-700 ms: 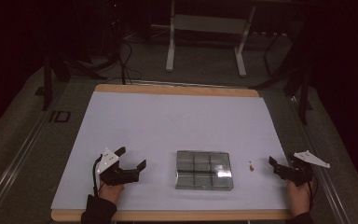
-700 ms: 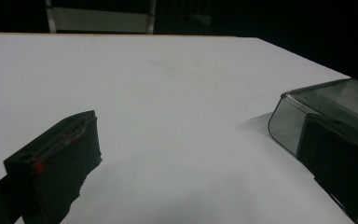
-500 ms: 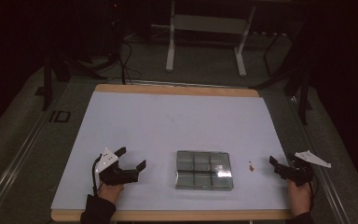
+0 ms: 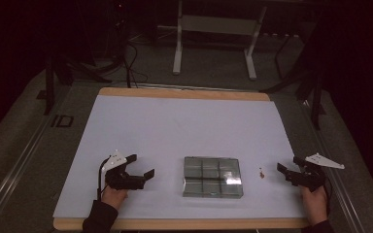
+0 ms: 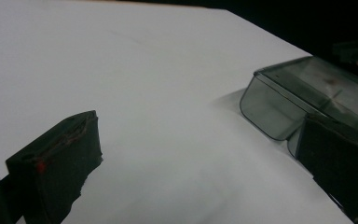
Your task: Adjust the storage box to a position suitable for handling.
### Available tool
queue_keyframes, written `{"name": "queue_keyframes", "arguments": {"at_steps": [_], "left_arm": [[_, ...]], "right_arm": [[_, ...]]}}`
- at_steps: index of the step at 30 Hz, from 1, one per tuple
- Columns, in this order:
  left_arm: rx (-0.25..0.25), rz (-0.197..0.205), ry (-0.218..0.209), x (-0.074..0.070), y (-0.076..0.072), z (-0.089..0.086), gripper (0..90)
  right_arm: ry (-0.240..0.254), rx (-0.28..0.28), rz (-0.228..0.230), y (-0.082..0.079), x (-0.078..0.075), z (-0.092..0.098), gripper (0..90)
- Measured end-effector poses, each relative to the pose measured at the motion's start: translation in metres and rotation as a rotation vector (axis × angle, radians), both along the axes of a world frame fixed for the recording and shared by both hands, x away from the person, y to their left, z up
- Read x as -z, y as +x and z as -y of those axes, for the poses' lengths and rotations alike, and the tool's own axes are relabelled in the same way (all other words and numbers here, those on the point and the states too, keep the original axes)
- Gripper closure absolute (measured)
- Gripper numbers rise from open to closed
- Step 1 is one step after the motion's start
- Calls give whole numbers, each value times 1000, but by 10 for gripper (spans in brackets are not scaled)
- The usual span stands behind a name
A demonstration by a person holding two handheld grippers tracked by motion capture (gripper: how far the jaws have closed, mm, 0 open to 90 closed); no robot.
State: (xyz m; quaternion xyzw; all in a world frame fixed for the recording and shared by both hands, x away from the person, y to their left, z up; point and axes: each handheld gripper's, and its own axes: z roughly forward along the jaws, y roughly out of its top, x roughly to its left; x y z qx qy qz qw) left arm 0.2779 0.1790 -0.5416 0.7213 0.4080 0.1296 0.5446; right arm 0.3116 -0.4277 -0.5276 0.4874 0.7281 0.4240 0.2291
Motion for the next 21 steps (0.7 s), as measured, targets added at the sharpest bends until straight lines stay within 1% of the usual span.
{"name": "queue_keyframes", "arguments": {"at_steps": [3, 4, 5, 6, 8, 9, 11, 12, 13, 14, 15, 16, 18, 20, 21], "left_arm": [[33, -23, 22, -2, 1, 4, 7], [33, -23, 22, -2, 1, 4, 7], [61, -36, 25, -3, 2, 6, 6], [79, -40, 28, -3, 2, 6, 7], [96, -42, 24, -5, 3, 7, 6], [103, -41, 25, -6, 3, 7, 7], [117, -41, 27, -8, 3, 8, 7], [117, -41, 27, -8, 3, 8, 6], [133, -46, 36, -9, 3, 11, 6], [145, -46, 45, -10, 3, 13, 6], [157, -51, 55, -10, 3, 15, 7], [170, -50, 66, -11, 3, 17, 7], [204, -57, 73, -11, 3, 21, 7], [221, -49, 88, -13, 3, 25, 7], [226, -51, 86, -13, 3, 27, 7]], "right_arm": [[-10, -43, -9, 2, -4, -2, 170], [-13, -52, -8, 2, -6, -3, 170], [-25, -53, -3, 2, -7, -4, 170], [-43, -61, -5, 2, -9, -5, 169], [-57, -84, -4, 2, -12, -6, 167], [-62, -93, -10, 1, -12, -7, 162], [-71, -143, -33, 2, -13, -9, 155], [-71, -143, -33, 2, -13, -9, 155], [-59, -175, -43, 2, -14, -10, 153], [-40, -194, -55, 2, -15, -11, 149], [-32, -205, -59, 2, -15, -12, 140], [-34, -217, -61, 1, -16, -14, 137], [-24, -255, -73, 1, -16, -17, 135], [-10, -294, -92, 2, -17, -19, 141], [-5, -320, -100, 2, -17, -21, 142]]}}
